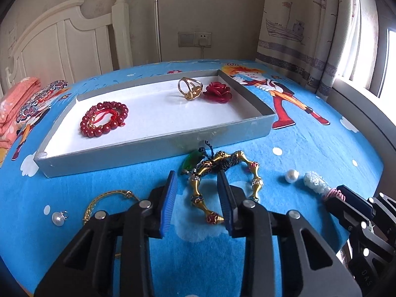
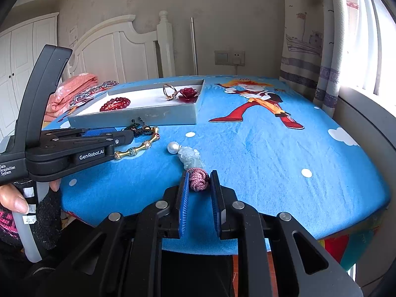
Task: Organize jewelry
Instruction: 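Lower the left tool onto the gold bamboo links and close it, then lift the bamboo bracelet with the left tool while the right tool holds the pink knot, then carry the bamboo bracelet into the tray with both tools and open them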
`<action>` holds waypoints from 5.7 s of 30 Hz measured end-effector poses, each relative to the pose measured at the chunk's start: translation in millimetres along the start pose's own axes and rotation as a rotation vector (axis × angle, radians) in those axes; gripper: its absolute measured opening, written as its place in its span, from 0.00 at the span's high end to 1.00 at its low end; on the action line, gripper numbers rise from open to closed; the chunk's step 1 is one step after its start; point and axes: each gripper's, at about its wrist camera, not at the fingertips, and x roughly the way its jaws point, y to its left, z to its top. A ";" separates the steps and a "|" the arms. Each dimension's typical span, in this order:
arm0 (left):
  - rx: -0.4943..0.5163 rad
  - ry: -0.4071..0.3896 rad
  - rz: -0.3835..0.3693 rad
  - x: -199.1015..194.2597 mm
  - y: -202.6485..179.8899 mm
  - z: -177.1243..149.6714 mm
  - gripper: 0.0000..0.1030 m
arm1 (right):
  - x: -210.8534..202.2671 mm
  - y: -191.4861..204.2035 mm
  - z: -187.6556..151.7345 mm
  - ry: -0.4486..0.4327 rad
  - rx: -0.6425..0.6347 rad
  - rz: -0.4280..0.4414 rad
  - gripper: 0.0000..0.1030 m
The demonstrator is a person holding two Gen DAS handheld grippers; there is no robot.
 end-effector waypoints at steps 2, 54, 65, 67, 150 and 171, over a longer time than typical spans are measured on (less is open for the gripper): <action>0.003 -0.002 0.005 -2.4 -0.9 -2.2 0.71 | 0.0 0.3 -0.1 -0.001 0.000 0.000 0.83; -0.092 -0.010 0.076 -35.9 58.6 -21.4 0.74 | 13.3 33.6 7.1 0.014 -0.056 -0.004 0.81; -0.049 -0.023 0.098 -26.3 49.9 -23.1 0.91 | 13.7 32.6 6.3 0.017 -0.045 0.003 0.68; -0.066 -0.049 0.088 -31.4 51.6 -24.4 0.91 | 12.8 31.6 5.7 0.016 -0.043 -0.001 0.59; -0.134 -0.256 0.105 -99.5 88.6 6.5 0.91 | -3.5 103.8 94.7 -0.196 -0.159 0.006 0.85; -0.161 -0.063 0.093 11.7 122.0 130.8 0.91 | 115.3 90.1 185.5 -0.062 -0.107 -0.011 0.85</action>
